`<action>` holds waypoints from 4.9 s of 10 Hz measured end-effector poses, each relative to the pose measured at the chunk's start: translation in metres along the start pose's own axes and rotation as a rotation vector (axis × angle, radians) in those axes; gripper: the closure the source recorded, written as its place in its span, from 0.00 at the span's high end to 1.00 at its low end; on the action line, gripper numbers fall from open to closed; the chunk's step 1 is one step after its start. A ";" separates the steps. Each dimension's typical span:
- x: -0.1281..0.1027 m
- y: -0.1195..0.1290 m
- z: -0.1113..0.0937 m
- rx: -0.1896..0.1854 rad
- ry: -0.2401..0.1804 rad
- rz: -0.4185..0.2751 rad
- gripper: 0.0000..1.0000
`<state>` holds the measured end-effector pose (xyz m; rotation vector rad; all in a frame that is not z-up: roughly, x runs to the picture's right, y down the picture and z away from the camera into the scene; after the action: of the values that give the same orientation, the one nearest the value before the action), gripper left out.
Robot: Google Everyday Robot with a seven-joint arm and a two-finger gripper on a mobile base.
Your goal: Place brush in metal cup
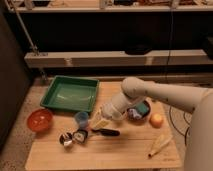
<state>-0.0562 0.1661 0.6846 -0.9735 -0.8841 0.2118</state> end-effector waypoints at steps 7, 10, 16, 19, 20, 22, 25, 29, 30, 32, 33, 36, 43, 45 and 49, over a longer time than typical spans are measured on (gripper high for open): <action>0.000 0.000 0.000 0.000 0.000 0.000 0.04; 0.001 0.000 0.001 -0.002 -0.001 0.002 0.04; 0.001 0.000 0.001 -0.001 -0.001 0.001 0.04; 0.001 0.000 0.001 -0.001 -0.001 0.001 0.04; 0.000 0.000 0.000 0.000 0.001 0.002 0.04; 0.003 -0.003 -0.004 0.016 0.029 0.034 0.03; 0.025 -0.005 -0.030 0.057 0.056 0.124 0.04; 0.057 0.003 -0.060 0.097 0.068 0.204 0.40; 0.056 0.002 -0.058 0.094 0.070 0.200 0.41; 0.056 0.002 -0.059 0.095 0.069 0.201 0.41; 0.057 0.003 -0.060 0.096 0.069 0.201 0.41; 0.056 0.002 -0.058 0.094 0.070 0.199 0.41; 0.059 0.001 -0.046 0.125 0.151 0.203 0.41; 0.061 -0.002 -0.042 0.136 0.169 0.209 0.41; 0.067 -0.010 -0.028 0.173 0.207 0.186 0.41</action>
<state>0.0054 0.1774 0.7223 -0.8974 -0.5764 0.3341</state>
